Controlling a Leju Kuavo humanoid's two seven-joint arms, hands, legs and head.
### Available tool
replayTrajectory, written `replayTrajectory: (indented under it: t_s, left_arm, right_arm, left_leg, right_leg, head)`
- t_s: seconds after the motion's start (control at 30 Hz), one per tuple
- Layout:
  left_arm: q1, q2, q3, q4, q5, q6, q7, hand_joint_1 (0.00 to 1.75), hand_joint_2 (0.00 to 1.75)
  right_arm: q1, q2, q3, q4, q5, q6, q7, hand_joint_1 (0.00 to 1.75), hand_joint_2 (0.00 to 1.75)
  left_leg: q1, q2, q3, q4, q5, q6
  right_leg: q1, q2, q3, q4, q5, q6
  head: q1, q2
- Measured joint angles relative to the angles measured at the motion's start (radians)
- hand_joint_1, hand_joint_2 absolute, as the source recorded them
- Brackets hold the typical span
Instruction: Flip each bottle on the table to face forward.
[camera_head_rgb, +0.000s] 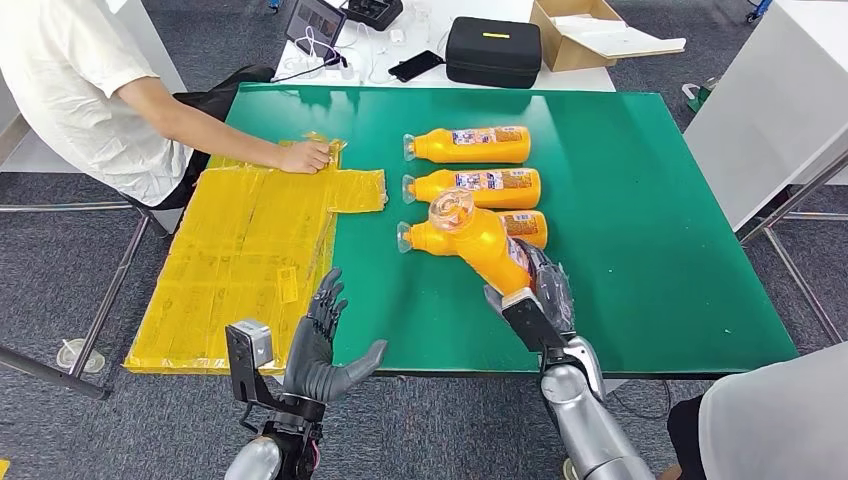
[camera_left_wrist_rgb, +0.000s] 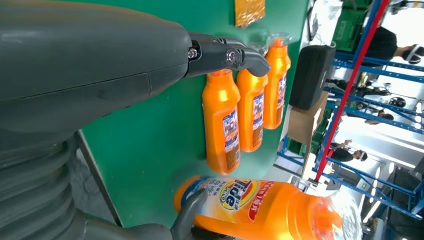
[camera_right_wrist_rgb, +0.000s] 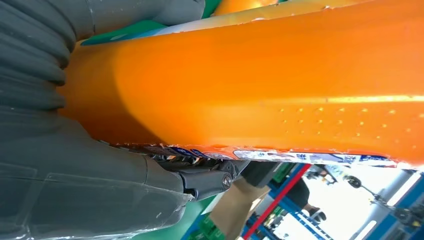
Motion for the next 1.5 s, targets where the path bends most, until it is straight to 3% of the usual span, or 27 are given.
replayTrajectory:
  t_s: [0.2,0.5,0.77,1.17,1.5]
  left_arm:
    - [-0.028,-0.003,-0.001,0.003,0.039,-0.024,0.005,0.0,1.75]
    - [-0.067,-0.017,-0.006,0.033,0.1,-0.049,0.024,0.0,1.75]
    - [-0.072,-0.018,-0.008,0.041,0.104,-0.049,0.024,0.0,1.75]
    - [-0.099,-0.027,-0.014,0.077,0.108,0.042,-0.025,0.0,1.75]
    - [-0.103,-0.031,-0.011,0.079,0.141,0.034,-0.029,0.0,1.75]
  right_arm:
    - [0.0,0.063,0.059,-0.012,-0.028,0.11,-0.016,1.75,1.75]
    - [-0.009,0.124,0.21,-0.006,-0.053,0.148,-0.019,1.73,1.75]
    - [-0.01,0.126,0.229,-0.007,-0.058,0.149,-0.016,1.71,1.75]
    - [-0.005,0.115,0.317,-0.054,-0.121,0.187,0.011,1.75,1.75]
    - [-0.023,0.1,0.352,-0.066,-0.078,0.156,0.062,1.75,1.75]
  left_leg:
    - [0.002,0.001,0.0,0.0,0.0,-0.001]
    - [0.002,0.0,-0.001,0.0,0.001,-0.001]
    - [0.002,0.0,-0.001,0.0,0.001,-0.001]
    - [0.002,0.0,-0.001,0.0,0.001,-0.001]
    - [0.002,0.0,-0.001,0.0,0.001,-0.001]
  right_leg:
    - [0.002,0.0,-0.001,0.0,0.0,0.0]
    - [0.002,0.0,-0.001,0.0,0.0,-0.001]
    - [0.001,0.0,-0.001,0.0,0.0,-0.001]
    - [0.002,0.0,-0.001,0.0,0.0,-0.001]
    - [0.002,0.0,-0.001,0.0,0.0,-0.001]
  head:
    - [0.0,0.0]
    - [0.0,0.0]
    - [0.0,0.0]
    - [0.0,0.0]
    - [0.0,0.0]
